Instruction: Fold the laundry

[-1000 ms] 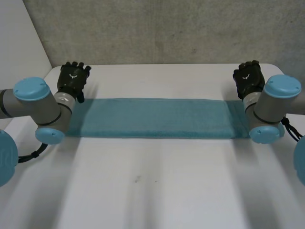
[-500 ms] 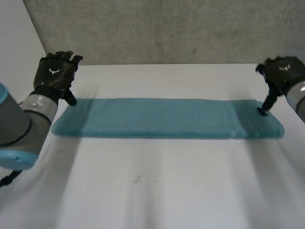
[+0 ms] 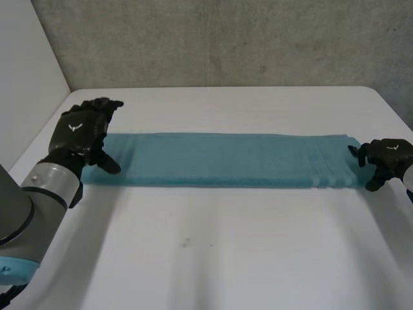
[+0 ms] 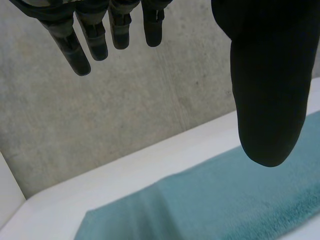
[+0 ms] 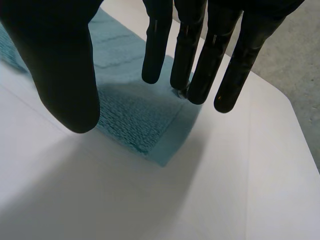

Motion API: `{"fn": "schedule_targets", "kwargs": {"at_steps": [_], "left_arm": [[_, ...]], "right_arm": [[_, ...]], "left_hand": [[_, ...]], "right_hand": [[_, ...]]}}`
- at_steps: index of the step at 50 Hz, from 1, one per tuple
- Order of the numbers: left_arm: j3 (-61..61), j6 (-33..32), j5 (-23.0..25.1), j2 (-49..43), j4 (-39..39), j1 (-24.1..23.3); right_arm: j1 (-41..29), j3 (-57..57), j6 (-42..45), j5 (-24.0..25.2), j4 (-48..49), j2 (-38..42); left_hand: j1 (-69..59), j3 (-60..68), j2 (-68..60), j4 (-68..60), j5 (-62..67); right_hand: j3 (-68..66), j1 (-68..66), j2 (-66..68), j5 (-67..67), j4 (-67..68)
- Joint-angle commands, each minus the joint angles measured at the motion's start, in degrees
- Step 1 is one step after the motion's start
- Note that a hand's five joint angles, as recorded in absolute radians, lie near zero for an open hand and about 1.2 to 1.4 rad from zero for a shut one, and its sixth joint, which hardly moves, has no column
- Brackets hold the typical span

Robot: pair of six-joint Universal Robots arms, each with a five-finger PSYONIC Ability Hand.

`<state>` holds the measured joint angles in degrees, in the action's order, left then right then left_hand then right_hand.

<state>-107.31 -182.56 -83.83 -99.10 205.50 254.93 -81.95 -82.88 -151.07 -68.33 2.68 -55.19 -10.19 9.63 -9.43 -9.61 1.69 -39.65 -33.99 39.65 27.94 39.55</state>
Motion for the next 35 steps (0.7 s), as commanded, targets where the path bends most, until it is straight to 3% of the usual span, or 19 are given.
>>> {"fn": "schedule_targets", "kwargs": {"at_steps": [1, 12, 19, 22, 27, 35], "left_arm": [[0.1, -0.1, 0.0, -1.6, 0.4, 0.1], [0.0, -0.1, 0.1, -2.1, 0.6, 0.5], [-0.2, -0.1, 0.0, -2.0, 0.5, 0.6], [-0.3, -0.1, 0.0, -2.0, 0.5, 0.5], [-0.3, -0.1, -0.1, -1.9, 0.4, 0.6], [-0.3, -0.1, -0.2, -1.4, 0.3, 0.7]], "right_arm": [[-0.1, 0.4, -0.1, -0.4, 2.5, 1.6], [-0.1, 1.9, 0.0, -0.8, 3.9, 4.0], [0.1, 3.6, 0.0, -1.4, 4.0, 5.7], [0.5, 4.7, -0.1, -4.0, 4.0, 6.0], [5.6, 7.7, 0.4, -14.0, 3.7, 5.4], [13.1, 12.5, 7.7, -17.5, 2.3, 5.2]], "left_hand": [[0.2, 0.4, -0.6, -0.4, -1.7], [0.2, 0.4, -0.6, -0.4, -1.7], [0.2, 0.4, -0.6, -0.4, -1.7], [0.2, 0.4, -0.6, -0.4, -1.7], [0.2, 0.4, -0.6, -0.4, -1.7], [0.2, 0.4, -0.6, -0.4, -1.7]], "right_hand": [[-10.1, -15.8, 10.1, 11.8, 10.2], [-14.7, -20.3, 14.7, 16.4, 14.8], [-40.3, -46.0, 40.4, 42.1, 40.4], [-40.3, -46.0, 40.4, 42.1, 40.4], [-40.3, -46.0, 40.4, 42.1, 40.4], [-40.3, -46.0, 40.4, 42.1, 40.4]]}}
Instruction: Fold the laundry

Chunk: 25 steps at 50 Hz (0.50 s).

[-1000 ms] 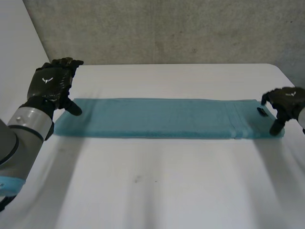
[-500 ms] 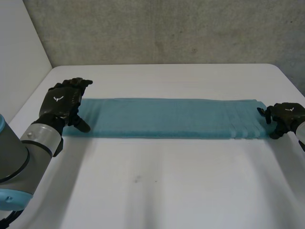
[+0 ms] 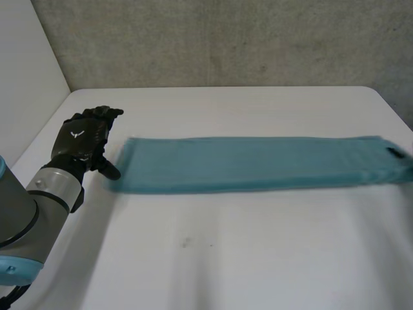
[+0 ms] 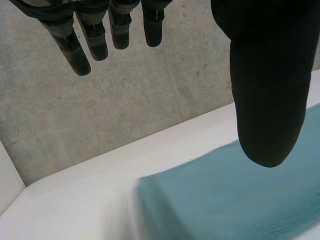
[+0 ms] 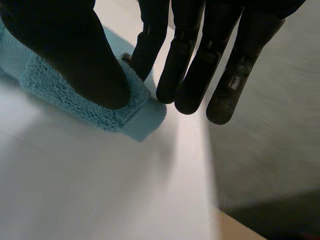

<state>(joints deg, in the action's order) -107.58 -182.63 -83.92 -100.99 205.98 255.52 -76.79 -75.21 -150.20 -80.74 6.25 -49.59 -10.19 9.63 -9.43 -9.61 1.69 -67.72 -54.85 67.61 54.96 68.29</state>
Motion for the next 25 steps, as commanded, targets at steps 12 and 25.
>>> {"fn": "schedule_targets", "kwargs": {"at_steps": [12, 25], "left_arm": [[0.0, 0.0, -0.2, 1.0, -0.5, 0.3], [0.0, 0.0, -1.0, 1.8, -0.5, 1.6]], "right_arm": [[-7.1, 7.6, -1.3, -3.2, -0.8, -7.8], [-43.4, 19.0, -2.1, 1.5, -0.2, -1.3]], "left_hand": [[0.2, 0.4, -0.6, -0.4, -1.7], [0.2, 0.4, -0.6, -0.4, -1.7]], "right_hand": [[-12.3, -25.1, 12.4, 15.0, 11.7], [-12.3, -25.1, 12.4, 15.0, 11.7]]}}
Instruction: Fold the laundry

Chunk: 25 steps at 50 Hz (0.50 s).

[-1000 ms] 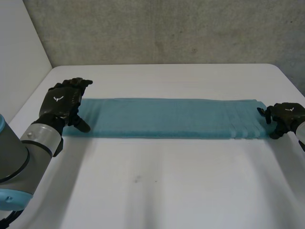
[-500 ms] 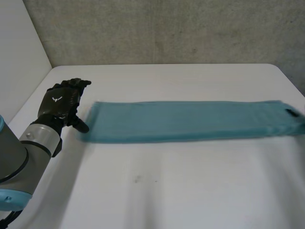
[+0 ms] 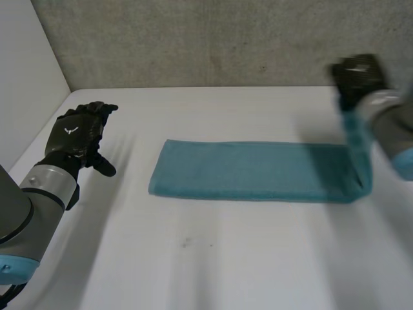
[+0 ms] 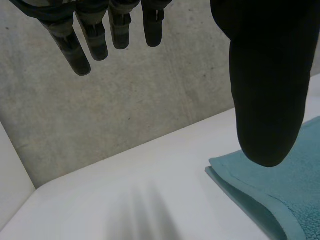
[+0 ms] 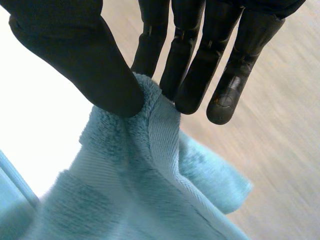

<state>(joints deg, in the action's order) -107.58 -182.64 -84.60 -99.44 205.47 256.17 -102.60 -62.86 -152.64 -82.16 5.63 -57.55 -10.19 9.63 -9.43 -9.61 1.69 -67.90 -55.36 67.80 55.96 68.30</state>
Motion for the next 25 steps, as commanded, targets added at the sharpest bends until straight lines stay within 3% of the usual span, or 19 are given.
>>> {"fn": "schedule_targets", "kwargs": {"at_steps": [1, 5, 14, 16, 17, 18, 21, 25], "left_arm": [[0.0, 0.0, -0.3, 0.3, 0.0, 0.9], [-0.1, 0.0, -0.3, 0.3, 0.0, 1.3], [-0.1, 0.0, -0.2, 0.1, 0.0, 1.3], [0.0, 0.0, -0.2, 0.1, 0.0, 1.2], [0.0, 0.0, 0.0, 0.0, 0.0, 1.0], [0.0, 0.0, 0.0, 0.0, 0.0, 1.0], [0.6, 0.0, 0.0, 0.0, 0.1, 0.6], [3.2, -0.3, 0.3, -0.6, 0.5, -1.0]], "right_arm": [[-21.3, 9.1, 0.5, 4.0, 0.5, 9.9], [-30.6, 15.3, 1.0, 5.3, 0.7, 18.5], [-36.5, 20.1, 5.9, 3.6, -0.5, 29.3], [-36.2, 20.2, 7.1, 0.1, -0.6, 29.4], [-36.2, 20.2, 7.1, 0.1, -0.6, 29.4], [-36.0, 20.3, 6.8, -2.5, -0.6, 28.8], [-35.8, 19.8, 5.9, -6.8, -0.7, 24.7], [-34.0, 17.2, 2.4, -8.6, -1.0, 18.4]], "left_hand": [[0.2, 0.4, -0.6, -0.4, -1.7], [0.2, 0.4, -0.6, -0.4, -1.7], [0.2, 0.4, -0.6, -0.4, -1.7], [0.2, 0.4, -0.6, -0.4, -1.7], [0.2, 0.4, -0.6, -0.4, -1.7], [0.2, 0.4, -0.6, -0.4, -1.7], [0.2, 0.4, -0.6, -0.4, -1.7], [0.2, 0.4, -0.6, -0.4, -1.7]], "right_hand": [[-12.1, -24.6, 12.2, 14.0, 11.7], [-12.1, -24.6, 12.2, 14.0, 11.7], [-12.1, -24.6, 12.2, 14.0, 11.7], [45.8, 33.2, -45.7, -43.8, -46.2], [46.0, 33.5, -45.9, -44.1, -46.4], [57.2, 44.7, -57.1, -55.3, -57.6], [57.9, 45.4, -57.8, -56.0, -58.3], [57.9, 45.4, -57.8, -56.0, -58.3]]}}
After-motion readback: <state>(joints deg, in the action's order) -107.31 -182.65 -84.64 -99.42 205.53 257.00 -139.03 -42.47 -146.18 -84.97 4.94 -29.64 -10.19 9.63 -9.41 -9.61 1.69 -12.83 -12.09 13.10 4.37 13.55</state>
